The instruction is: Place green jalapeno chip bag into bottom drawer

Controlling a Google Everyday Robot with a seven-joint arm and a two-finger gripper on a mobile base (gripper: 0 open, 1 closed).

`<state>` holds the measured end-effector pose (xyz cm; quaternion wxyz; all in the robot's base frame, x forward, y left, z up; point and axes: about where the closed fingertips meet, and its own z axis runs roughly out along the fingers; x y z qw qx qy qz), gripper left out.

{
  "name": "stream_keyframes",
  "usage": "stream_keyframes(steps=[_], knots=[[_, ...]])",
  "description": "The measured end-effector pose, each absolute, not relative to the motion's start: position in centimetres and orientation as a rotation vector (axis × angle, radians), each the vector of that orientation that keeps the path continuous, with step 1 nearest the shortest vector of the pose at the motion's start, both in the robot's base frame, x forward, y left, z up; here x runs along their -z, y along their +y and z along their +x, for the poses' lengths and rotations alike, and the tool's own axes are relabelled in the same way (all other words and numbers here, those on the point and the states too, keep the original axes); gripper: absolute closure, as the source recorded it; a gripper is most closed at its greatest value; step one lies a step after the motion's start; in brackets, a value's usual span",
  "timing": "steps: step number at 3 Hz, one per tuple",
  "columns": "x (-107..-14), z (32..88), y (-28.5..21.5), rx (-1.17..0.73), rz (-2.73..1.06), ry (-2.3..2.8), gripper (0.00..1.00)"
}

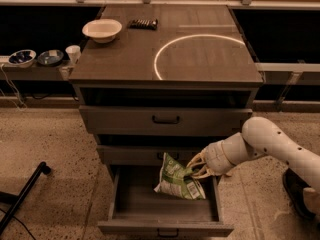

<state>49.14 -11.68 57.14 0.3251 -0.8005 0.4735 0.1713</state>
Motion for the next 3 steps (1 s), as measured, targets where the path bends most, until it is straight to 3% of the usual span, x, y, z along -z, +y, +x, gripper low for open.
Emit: stream_keyframes(steps=[1,3], knots=[[-54.8,49.6,-11.9,-0.486,-2.105,1.294,1.00],[-39.3,51.1,-14.4,-0.573,-1.972,1.571,1.00]])
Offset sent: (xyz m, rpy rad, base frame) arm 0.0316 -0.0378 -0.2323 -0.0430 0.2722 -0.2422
